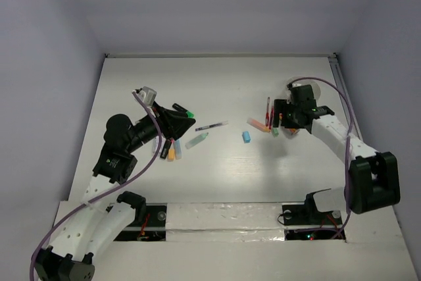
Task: Sort the stationery into containers
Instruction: Pick up the stationery from the center of the board.
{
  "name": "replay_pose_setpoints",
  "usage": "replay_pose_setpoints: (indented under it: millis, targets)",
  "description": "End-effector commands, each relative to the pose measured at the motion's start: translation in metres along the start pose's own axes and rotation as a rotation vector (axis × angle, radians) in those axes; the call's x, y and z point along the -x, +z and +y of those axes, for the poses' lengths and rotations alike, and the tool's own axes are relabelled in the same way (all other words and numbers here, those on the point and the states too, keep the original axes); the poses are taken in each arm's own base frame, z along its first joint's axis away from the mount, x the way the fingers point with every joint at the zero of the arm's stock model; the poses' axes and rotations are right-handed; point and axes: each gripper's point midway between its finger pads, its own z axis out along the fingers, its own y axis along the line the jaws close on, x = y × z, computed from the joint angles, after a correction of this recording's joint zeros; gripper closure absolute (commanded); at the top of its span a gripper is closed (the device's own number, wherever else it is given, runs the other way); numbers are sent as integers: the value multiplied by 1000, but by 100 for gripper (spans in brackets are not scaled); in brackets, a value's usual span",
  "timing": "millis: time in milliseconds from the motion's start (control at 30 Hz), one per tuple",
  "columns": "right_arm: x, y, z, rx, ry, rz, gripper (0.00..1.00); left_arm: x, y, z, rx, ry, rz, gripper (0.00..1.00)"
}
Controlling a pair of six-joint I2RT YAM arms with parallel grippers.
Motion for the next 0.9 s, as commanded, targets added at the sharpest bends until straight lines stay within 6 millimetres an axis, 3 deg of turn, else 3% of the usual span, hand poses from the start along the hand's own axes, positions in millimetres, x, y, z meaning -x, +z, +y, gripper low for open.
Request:
replay_pose_setpoints:
  millis: [0,133,467,600,867]
  targets:
    - [9,7,-10,-89,-56,2,21,22,0,-13,-27,61,-49,55]
    - [13,19,-27,-197,-73,10,18,19,3,-9,-24,54,-36,54]
    - [29,25,-38,-268,-118,-35,16,14,7,-5,-21,41,-19,54]
    - [19,43,-30,-223,-152,48,17,12,7,-4,-17,39,-13,54]
    - [15,63,-36,-253,-201,111,19,14,7,-1,-9,41,-17,54]
